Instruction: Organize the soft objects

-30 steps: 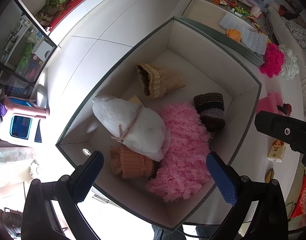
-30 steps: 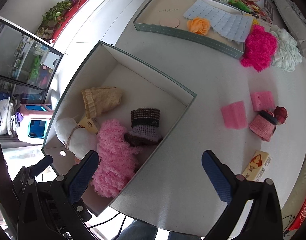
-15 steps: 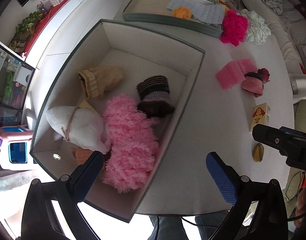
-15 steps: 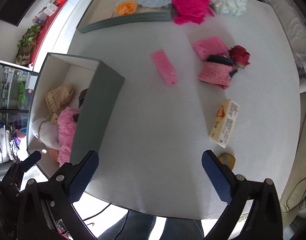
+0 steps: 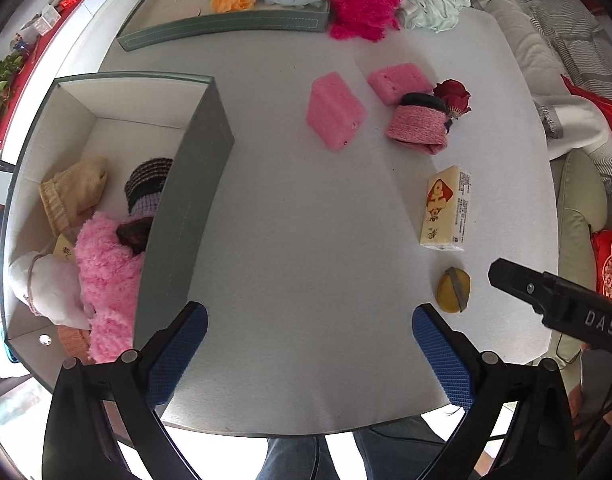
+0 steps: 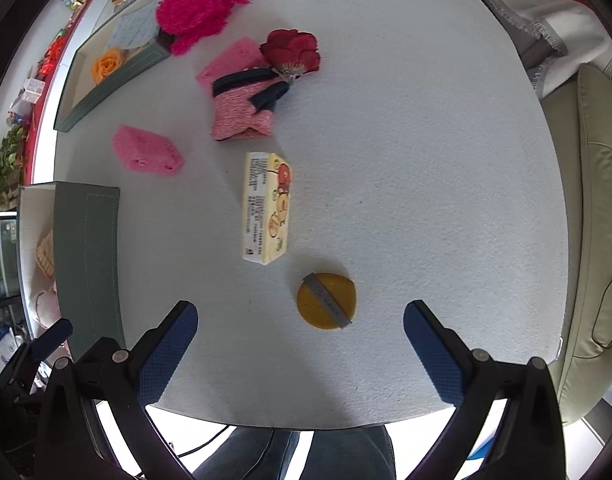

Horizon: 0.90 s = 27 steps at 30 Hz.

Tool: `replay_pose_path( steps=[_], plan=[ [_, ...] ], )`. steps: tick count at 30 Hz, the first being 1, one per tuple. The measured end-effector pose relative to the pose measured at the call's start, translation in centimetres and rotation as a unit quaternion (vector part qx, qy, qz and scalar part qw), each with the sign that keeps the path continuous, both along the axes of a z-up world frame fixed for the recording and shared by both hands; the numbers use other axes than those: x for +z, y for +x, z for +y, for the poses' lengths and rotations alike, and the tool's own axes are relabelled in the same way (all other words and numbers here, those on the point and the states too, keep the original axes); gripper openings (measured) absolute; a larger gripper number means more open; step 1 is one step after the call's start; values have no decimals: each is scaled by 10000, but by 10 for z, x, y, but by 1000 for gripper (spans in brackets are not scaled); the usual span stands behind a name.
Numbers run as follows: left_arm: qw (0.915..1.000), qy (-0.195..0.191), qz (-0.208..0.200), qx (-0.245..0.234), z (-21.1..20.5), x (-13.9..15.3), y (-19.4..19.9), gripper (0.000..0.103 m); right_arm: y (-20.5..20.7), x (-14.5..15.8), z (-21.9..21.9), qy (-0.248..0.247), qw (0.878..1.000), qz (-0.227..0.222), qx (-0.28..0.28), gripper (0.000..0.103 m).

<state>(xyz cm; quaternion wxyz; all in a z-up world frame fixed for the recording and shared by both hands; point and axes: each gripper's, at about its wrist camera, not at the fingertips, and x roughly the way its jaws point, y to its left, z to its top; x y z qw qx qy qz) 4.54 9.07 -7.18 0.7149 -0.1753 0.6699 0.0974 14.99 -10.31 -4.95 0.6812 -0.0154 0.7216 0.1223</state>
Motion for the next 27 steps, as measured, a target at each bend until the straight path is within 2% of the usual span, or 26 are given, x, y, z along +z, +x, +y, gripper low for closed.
replay_pose_path(
  steps=[3, 6, 10, 18, 20, 22, 24, 27],
  plan=[
    [9996, -53, 144, 243, -2, -10, 13, 103, 11, 0, -2, 82, 10000, -42, -19, 103],
    [9992, -25, 255, 318, -5, -19, 10, 103, 27, 4, 18, 221, 9993, -162, 245, 103],
    [9990, 90, 422, 120, -16, -28, -5, 103, 42, 9, 68, 330, 9946, -331, 923, 103],
    [9988, -239, 321, 281, -17, -22, -40, 103, 46, -14, 176, 171, 9695, -613, 2367, 100],
    [9985, -269, 304, 356, -15, -19, -48, 103, 47, -25, 191, 131, 9660, -563, 2521, 82],
    [9983, -276, 311, 398, -13, -18, -56, 103, 48, -39, 198, 233, 9668, -270, 2531, 23],
    [9982, -287, 343, 408, -14, -19, -60, 103, 46, -39, 196, 250, 9666, -363, 2524, 24],
    [9977, -359, 350, 456, -10, -21, -67, 103, 25, -29, 186, 483, 9607, -198, 2726, 22]
  ],
)
